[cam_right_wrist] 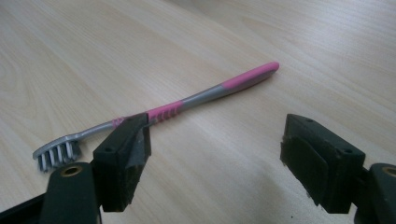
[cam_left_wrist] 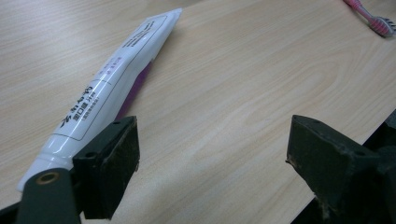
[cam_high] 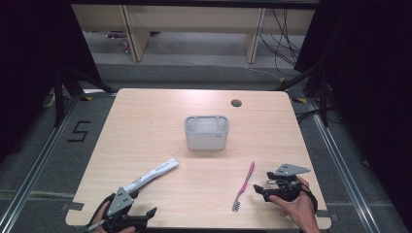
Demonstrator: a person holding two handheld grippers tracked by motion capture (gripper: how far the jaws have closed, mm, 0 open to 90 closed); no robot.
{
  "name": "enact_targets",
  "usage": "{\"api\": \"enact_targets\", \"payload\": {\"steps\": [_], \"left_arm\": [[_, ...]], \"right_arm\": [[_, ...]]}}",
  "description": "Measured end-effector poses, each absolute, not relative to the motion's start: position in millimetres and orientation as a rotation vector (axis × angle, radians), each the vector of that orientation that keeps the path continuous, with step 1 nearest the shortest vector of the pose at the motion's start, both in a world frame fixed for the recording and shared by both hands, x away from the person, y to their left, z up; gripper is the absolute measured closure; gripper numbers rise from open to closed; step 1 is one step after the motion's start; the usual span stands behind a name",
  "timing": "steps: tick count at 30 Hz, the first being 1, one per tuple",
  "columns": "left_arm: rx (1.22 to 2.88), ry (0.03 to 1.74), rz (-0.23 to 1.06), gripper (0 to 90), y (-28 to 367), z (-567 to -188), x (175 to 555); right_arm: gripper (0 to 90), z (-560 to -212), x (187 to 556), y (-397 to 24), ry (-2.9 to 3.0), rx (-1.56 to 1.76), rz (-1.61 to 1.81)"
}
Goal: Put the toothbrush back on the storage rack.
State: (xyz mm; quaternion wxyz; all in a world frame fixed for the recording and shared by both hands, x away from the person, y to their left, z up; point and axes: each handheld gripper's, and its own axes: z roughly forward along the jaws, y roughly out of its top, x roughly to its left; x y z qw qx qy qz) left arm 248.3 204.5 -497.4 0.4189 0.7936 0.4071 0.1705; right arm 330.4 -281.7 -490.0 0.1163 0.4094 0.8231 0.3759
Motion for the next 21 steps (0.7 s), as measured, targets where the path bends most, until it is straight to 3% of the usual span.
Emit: {"api": "enact_targets", "payload": {"steps": [7, 18, 21], "left_arm": [[1.995, 1.017, 0.43, 16.7, 204.6, -497.5, 248.5], [1.977, 1.023, 0.429, 16.7, 203.8, -497.6, 248.0], [1.981, 1.02, 0.43, 16.7, 203.8, -497.7, 248.0]], "right_arm": [[32.9, -484.7, 332.0, -282.7, 2.415, 1.1, 1.084], [72.6, -477.0, 330.7, -274.2, 2.454, 1.062, 1.118], [78.4, -476.3, 334.8, -275.6, 2.437, 0.998, 1.119]]}}
